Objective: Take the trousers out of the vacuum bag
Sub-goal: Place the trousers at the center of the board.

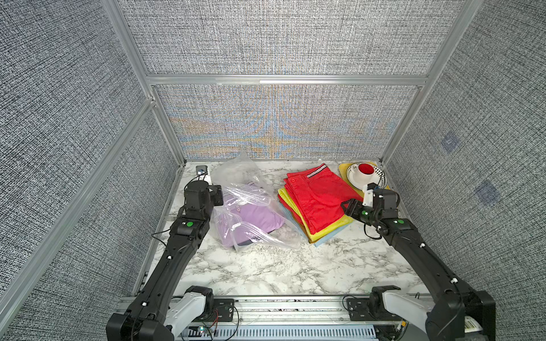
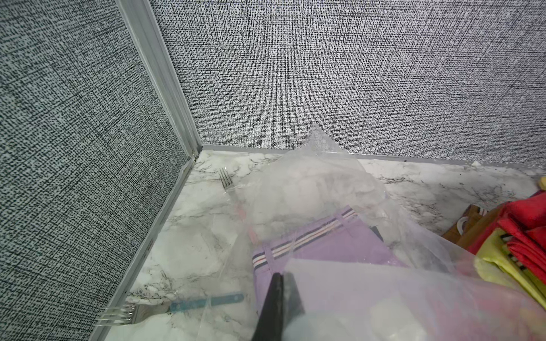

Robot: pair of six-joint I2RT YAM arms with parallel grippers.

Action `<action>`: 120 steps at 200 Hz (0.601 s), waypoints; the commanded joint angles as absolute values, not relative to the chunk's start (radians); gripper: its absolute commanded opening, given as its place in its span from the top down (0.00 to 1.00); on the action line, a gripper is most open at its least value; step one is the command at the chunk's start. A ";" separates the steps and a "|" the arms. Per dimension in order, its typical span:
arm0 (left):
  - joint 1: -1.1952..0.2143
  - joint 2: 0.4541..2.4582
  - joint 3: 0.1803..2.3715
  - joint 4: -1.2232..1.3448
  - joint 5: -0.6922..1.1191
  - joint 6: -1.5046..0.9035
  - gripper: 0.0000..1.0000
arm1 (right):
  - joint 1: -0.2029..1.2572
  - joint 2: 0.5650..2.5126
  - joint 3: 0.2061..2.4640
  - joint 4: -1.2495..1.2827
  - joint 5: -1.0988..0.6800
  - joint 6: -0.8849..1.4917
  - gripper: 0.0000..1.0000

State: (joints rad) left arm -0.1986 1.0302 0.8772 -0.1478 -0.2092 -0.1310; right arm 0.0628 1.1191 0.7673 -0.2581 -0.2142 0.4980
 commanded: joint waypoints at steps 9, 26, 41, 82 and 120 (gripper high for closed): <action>-0.196 1.017 0.878 -0.126 -0.209 -0.130 1.00 | 0.034 1.143 0.775 -0.251 -0.160 0.478 0.37; -0.197 1.012 0.876 -0.127 -0.209 -0.132 1.00 | 0.031 1.163 0.769 -0.236 -0.151 0.473 0.50; -0.197 1.009 0.874 -0.129 -0.209 -0.130 1.00 | 0.031 1.185 0.756 -0.232 -0.146 0.468 0.62; -0.197 1.012 0.878 -0.129 -0.205 -0.132 1.00 | 0.031 1.207 0.688 -0.220 -0.144 0.458 0.64; -0.198 1.023 0.885 -0.128 -0.190 -0.135 1.00 | 0.031 1.176 0.725 -0.272 -0.109 0.432 0.49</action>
State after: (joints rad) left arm -0.1986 1.0187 0.8764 -0.1482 -0.2039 -0.1310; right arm 0.0326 1.1988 0.6956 -0.2058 -0.1757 0.4595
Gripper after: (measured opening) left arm 0.049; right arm 0.481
